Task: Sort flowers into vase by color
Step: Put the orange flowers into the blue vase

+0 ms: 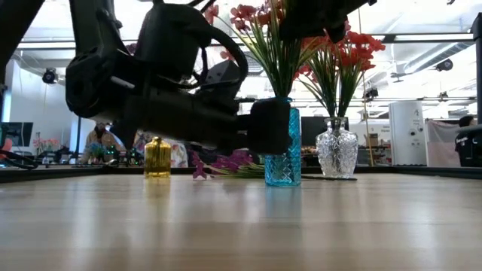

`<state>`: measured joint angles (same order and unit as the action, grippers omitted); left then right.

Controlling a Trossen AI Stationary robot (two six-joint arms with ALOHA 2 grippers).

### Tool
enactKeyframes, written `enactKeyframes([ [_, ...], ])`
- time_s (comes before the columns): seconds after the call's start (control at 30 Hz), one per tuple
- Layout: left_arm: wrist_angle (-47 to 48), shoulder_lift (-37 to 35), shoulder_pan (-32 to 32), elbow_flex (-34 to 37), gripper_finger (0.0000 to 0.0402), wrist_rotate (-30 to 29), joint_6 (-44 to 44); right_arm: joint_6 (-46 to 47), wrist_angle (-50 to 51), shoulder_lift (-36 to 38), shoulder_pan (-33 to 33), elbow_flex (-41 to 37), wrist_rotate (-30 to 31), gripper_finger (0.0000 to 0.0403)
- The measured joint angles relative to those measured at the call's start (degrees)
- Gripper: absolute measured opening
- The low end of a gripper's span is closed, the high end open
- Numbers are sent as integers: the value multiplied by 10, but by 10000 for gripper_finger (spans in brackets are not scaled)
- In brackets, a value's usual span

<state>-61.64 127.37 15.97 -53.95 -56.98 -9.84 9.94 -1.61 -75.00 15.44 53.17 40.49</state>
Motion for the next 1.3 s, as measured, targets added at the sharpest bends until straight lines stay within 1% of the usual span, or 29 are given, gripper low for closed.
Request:
enactKeyframes([
  [0.1, -1, -7, 3, 9, 355, -7, -3, 1, 0, 0, 0, 0, 0, 13],
  [0.23, 0, -14, 11, 20, 355, -8, -28, 1, 0, -1, -1, 0, 0, 13],
  [0.67, -1, -18, 24, 33, 355, -7, -37, 7, 7, -2, -1, 0, -5, 13],
  [0.77, -1, -29, 30, 33, 355, -8, -22, 6, 11, -2, -1, 0, -4, 13],
  [0.93, -1, -39, 44, 36, 355, -33, 7, 6, 12, -1, -1, 0, -4, 13],
  [1.1, -1, -40, 45, 40, 355, -63, 15, 15, 19, -1, -2, 0, -4, 13],
  [1.3, -1, -40, 45, 40, 355, -70, 16, 15, 18, -11, -3, 1, -2, 13],
])
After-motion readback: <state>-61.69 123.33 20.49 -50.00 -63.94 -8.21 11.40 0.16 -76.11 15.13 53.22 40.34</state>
